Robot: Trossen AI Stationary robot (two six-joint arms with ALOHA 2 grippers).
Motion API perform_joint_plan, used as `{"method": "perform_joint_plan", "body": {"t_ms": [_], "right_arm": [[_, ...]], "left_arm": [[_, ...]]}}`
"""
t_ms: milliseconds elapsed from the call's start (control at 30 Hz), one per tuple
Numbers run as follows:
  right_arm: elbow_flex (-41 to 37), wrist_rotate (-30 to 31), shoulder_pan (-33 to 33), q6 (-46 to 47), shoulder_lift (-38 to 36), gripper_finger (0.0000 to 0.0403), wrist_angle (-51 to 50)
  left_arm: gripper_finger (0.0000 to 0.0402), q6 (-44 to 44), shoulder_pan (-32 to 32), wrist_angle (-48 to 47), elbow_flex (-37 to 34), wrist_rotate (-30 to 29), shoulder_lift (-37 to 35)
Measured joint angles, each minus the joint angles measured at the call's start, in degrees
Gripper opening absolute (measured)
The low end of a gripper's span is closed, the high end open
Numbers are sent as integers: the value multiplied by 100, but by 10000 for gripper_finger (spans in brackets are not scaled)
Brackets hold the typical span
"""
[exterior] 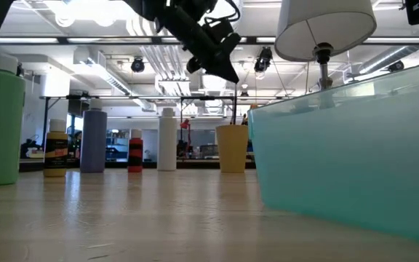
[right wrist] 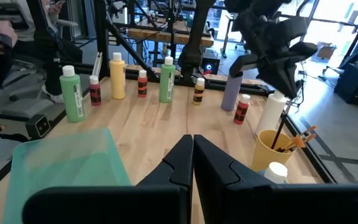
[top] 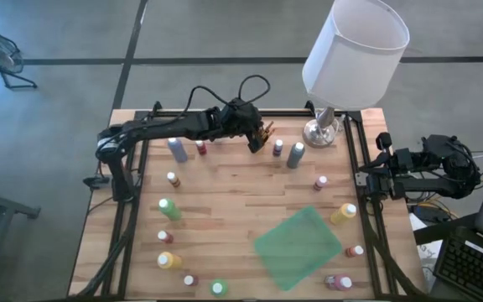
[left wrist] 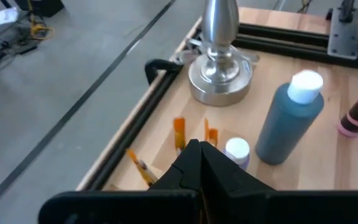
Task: Pick & Place Paint Supplies
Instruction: Put the silver paintbrush into the yellow cup
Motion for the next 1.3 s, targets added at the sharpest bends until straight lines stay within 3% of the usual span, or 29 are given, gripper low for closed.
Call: {"method": "perform_joint_plan", "body": {"t_ms": [667, 1300], "right_arm": [[0, 1, 2, -1, 2, 8, -1], [0, 2, 0, 0, 0, 8, -2]], "left_arm": [[0, -184, 101, 1187, -1170, 244, 15], [0, -391, 112, 1517, -1592, 336, 17]]}}
